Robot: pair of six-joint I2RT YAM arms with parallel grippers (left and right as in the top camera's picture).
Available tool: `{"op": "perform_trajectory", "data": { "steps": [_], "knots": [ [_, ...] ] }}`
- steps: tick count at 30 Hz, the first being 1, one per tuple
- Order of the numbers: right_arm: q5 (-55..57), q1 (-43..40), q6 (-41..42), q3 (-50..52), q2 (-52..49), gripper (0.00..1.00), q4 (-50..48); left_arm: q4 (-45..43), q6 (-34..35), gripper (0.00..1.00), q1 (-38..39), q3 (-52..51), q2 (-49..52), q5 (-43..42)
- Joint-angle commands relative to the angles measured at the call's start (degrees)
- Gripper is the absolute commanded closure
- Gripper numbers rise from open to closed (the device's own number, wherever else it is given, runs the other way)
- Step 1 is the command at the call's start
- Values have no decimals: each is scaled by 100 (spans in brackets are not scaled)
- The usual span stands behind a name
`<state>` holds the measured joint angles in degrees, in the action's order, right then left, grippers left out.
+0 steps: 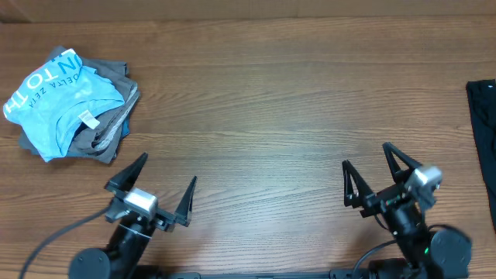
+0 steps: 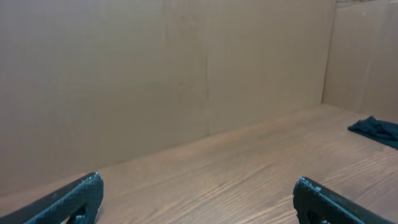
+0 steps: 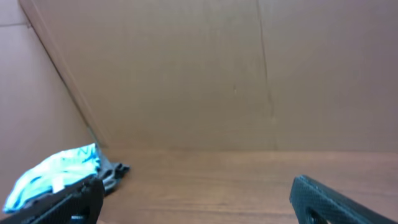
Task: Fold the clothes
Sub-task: 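Reach the right gripper to the black T-shirt at right edge and grasp it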
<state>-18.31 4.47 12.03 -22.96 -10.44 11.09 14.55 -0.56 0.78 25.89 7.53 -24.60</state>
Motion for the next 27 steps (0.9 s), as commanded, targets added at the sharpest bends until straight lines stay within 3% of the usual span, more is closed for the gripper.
{"op": "perform_trajectory", "data": {
  "steps": [1, 7, 14, 22, 27],
  "knots": [
    [-109, -37, 39, -1049, -1130, 0, 704, 619, -136, 0, 33, 835, 951, 258],
    [-101, -37, 166, -3115, -3783, 0, 2791, 2756, -116, 0, 35, 2983, 3351, 293],
    [-428, -74, 57, -4557, -5910, 0, 3936, 4725, -210, 0, 37, 4706, 5587, 273],
    [476, -1576, 1064, -5751, -7560, 0, 4017, 4837, -181, 0, 37, 4885, 6564, -367],
    [551, -2780, 1080, -6220, -8229, 0, 3412, 4688, -122, 0, 37, 4887, 6585, -400]
  ]
}}
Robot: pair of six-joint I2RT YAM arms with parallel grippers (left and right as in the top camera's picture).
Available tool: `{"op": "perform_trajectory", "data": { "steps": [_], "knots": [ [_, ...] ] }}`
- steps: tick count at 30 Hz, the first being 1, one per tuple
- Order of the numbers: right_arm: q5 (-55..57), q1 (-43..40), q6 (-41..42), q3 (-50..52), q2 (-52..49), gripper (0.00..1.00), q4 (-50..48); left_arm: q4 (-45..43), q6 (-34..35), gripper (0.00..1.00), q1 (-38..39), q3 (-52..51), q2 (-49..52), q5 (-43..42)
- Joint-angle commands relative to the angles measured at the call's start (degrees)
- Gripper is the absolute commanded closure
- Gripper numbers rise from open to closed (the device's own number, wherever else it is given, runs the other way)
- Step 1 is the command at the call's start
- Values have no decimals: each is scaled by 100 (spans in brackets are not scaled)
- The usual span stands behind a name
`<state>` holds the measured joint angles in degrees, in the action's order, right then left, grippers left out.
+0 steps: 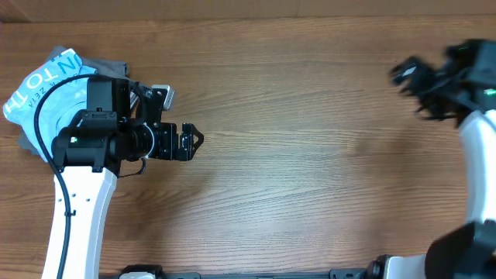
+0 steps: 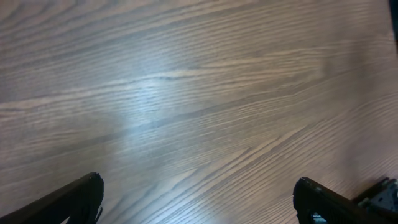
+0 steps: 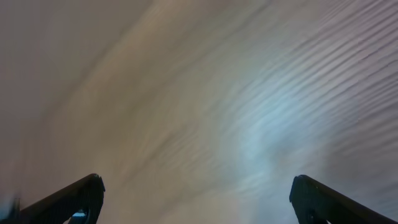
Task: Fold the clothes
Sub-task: 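Reach the right gripper to the black T-shirt at right edge and grasp it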
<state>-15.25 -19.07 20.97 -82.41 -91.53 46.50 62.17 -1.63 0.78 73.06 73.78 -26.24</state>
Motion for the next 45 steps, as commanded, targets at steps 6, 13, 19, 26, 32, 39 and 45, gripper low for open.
{"op": "perform_trajectory", "data": {
  "steps": [6, 13, 19, 26, 32, 39, 45],
  "knots": [
    [962, -1633, 459, -275, -776, 1, -964, -157, 221, 0, 37, 170, -37, -236],
    [1113, -2588, 435, -273, -1687, 6, -1613, -186, 317, 0, 37, 170, -37, -234],
    [1156, -2876, 382, -273, -2446, 5, -1873, -227, 411, 0, 37, 170, -37, -234],
    [1095, -2922, 92, -273, -2922, 12, -2046, -229, 702, 0, 37, 168, -37, -234],
    [669, -2922, 140, -291, -2800, 83, -1832, -232, 702, 0, 37, 168, -37, -232],
    [-1097, -2540, 160, -293, -1928, 96, -1875, -223, 699, 0, 37, 168, -37, -232],
    [-1305, -1368, 153, -293, -1287, 96, -1408, -92, 697, 0, 33, 210, -44, -275]
  ]
}}
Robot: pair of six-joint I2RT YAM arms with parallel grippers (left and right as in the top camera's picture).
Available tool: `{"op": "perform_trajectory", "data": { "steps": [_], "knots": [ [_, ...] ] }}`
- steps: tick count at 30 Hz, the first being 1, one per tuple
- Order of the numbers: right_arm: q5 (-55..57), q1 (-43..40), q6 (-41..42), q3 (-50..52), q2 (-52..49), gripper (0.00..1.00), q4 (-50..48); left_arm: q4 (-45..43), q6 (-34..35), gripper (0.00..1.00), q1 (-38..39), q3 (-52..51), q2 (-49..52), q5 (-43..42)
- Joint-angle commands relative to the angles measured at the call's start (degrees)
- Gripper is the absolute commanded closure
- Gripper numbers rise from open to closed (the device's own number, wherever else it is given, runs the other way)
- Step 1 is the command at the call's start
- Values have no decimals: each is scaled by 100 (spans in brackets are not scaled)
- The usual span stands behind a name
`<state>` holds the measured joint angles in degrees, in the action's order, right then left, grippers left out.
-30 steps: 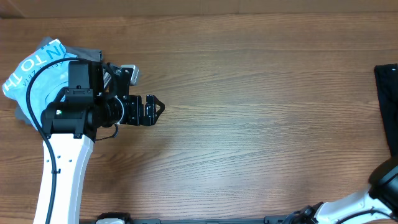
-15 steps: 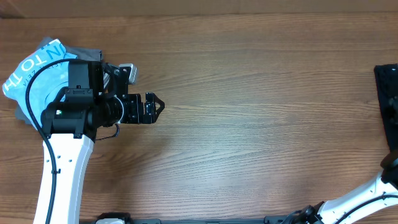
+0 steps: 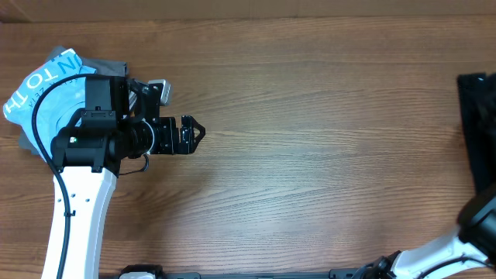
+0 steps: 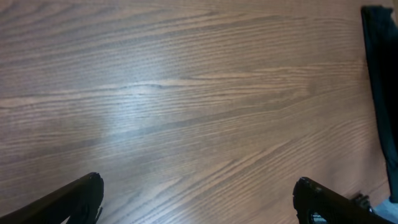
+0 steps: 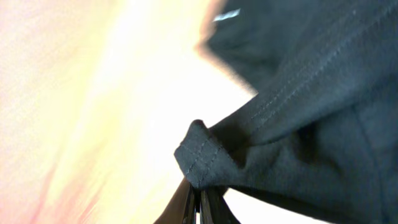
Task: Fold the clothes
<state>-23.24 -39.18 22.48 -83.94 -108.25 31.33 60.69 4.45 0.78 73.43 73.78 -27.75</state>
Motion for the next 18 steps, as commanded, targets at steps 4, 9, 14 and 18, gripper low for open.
{"op": "perform_trajectory", "data": {
  "steps": [4, 9, 14, 18],
  "knots": [
    [-240, 1611, -4, -138, 437, 96, 619, 299, 44, 0, -22, 323, -44, 4],
    [216, 2863, -140, -136, 437, 96, 1355, 909, 20, 0, -243, 876, -44, 640],
    [216, 4197, -348, -136, 437, 96, 1709, 1246, -61, 0, -350, 1613, -44, 1040],
    [173, 5193, -516, -136, 437, 96, 2057, 1379, -61, 0, -350, 2072, -44, 1270]
  ]
}}
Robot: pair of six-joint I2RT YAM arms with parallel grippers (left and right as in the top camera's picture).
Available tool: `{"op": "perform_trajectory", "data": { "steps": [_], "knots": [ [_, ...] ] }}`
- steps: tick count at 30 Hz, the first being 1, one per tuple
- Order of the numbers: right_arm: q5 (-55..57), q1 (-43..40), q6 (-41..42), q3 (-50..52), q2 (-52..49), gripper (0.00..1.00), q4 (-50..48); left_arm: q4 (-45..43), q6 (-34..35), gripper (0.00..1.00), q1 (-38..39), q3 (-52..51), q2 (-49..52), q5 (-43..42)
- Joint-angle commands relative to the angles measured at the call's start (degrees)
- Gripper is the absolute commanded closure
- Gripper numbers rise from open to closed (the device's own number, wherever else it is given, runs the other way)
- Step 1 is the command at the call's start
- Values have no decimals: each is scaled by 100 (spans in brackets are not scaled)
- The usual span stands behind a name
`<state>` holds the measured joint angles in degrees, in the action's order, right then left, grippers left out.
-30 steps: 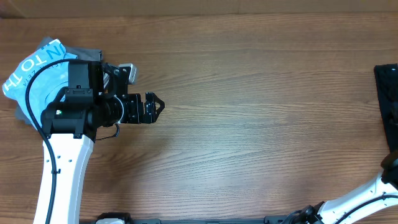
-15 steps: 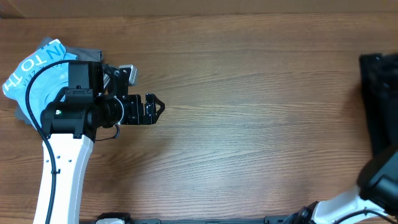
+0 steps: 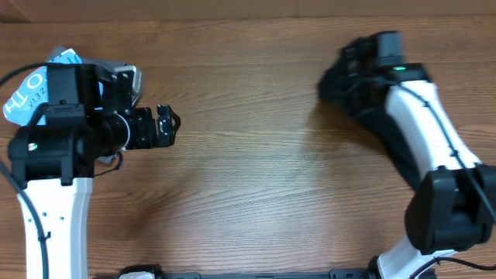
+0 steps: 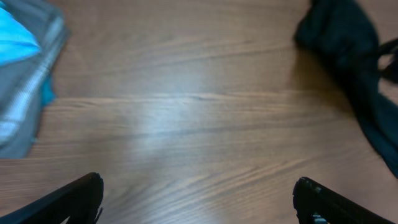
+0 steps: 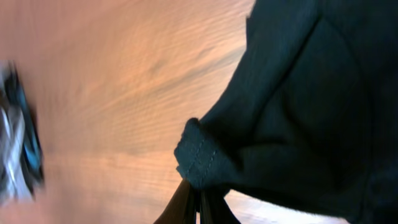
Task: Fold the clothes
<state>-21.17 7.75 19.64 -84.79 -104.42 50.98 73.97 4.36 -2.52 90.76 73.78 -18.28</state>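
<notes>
A black garment (image 3: 364, 105) hangs bunched from my right gripper (image 3: 345, 66), at the back right of the wooden table (image 3: 256, 194). In the right wrist view the right gripper (image 5: 199, 202) is shut on a stitched hem of the black garment (image 5: 298, 106). My left gripper (image 3: 169, 124) stands open at the left, nothing between its fingers (image 4: 74, 196). The left wrist view shows the black garment (image 4: 348, 56) at its upper right. A folded pile, light blue shirt on grey (image 3: 35, 81), lies at the far left under my left arm.
The folded pile (image 4: 25, 81) shows at the left edge of the left wrist view. Bare wood grain fills the table's middle between the two grippers. My white right arm (image 3: 434, 139) runs down the right side.
My right gripper, out of the overhead view at the right edge, now holds the black garment over the table's back right. My left gripper has shifted left and back, still open.
Both grippers rested open at the table's front edge. Then the left arm stood over the left part beside the folded pile, and the right reached the far right. Later the right gripper was shut on the black garment's hem; now that garment hangs further in.
</notes>
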Motion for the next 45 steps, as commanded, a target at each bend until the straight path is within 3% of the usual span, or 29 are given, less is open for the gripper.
{"op": "perform_trajectory", "data": {
  "steps": [1, 4, 6, 9, 13, 20, 26, 32, 38, 45],
  "knots": [
    [-33, 791, -315, -50, 55, 95, 197, 63, -55, 0, -20, 409, -44, 367],
    [66, 1547, -540, -50, 55, 85, 402, 81, -55, 0, -17, 455, -44, 483],
    [553, 1926, -501, -50, 55, 57, 450, 138, -55, 0, -11, 455, -37, 518],
    [1128, 2116, -243, -52, 59, 44, 444, 168, -50, 0, -7, 452, -37, 459],
    [1209, 1644, 24, -52, 72, 43, 428, 168, -52, 0, 7, 446, 20, 190],
    [227, -186, 2, -52, 120, 43, 750, 50, -52, 0, 673, 229, 581, -85],
    [-575, -1506, -363, -52, 146, 44, 1189, -850, -50, 6, 1652, -306, 1641, -85],
    [-608, -2107, -649, -52, 321, 44, 1539, -1587, 87, 7, 2498, -352, 3130, -645],
    [-592, -2236, -662, -52, 468, 43, 1580, -2124, 951, 16, 3097, -352, 4553, -1429],
    [-590, -2236, -669, -52, 468, 40, 1578, -2573, 1003, 44, 3169, -352, 5115, -1665]
  ]
}}
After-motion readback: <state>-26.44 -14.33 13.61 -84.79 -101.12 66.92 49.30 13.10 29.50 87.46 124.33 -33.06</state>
